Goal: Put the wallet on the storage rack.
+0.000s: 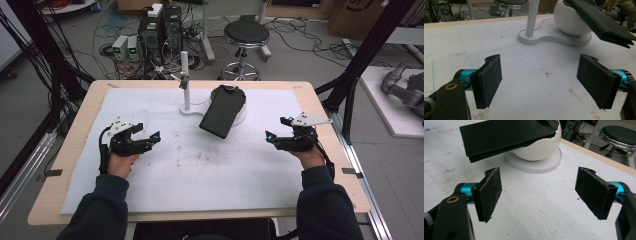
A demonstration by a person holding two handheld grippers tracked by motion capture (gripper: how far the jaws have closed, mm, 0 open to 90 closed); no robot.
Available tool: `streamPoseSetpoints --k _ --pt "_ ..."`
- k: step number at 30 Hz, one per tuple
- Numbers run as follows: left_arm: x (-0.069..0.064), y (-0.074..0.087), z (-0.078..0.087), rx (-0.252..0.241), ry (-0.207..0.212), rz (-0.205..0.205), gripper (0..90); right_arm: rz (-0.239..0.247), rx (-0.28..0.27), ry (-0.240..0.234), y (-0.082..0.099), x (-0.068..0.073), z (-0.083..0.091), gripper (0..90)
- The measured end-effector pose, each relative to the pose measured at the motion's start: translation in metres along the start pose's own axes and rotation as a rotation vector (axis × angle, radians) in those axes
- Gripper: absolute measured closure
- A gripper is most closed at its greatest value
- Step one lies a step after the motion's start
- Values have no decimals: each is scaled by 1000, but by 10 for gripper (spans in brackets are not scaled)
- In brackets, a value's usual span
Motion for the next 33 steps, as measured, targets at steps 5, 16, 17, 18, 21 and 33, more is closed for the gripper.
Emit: streamPoseSetpoints --k 5,16,17,18,21,33 --pt "0 1 0 8 0 2 203 11 2 -12 2 5 -2 218" --pt "-3 -2 5 -3 6 -31 203 0 -26 4 13 11 3 217" --pt "-4 -2 5 -5 6 -32 203 -8 -25 12 19 11 5 218" --pt "-4 -2 6 0 7 -37 203 -13 -24 14 21 11 6 218" --pt "-7 -2 8 -4 9 -50 203 -46 -17 40 33 9 9 218" --pt "-6 -1 9 -6 6 -48 209 -65 -12 73 42 2 15 218"
Point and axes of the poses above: each handheld gripper's, and its own axes: z roughly backward along the jaws, y roughly out of its underside, x roughly to its left, the point moved 7 cm from there along -z, roughly forward along the jaws, and after that the axes turned 7 degrees about -x, right-handed, at the moved point
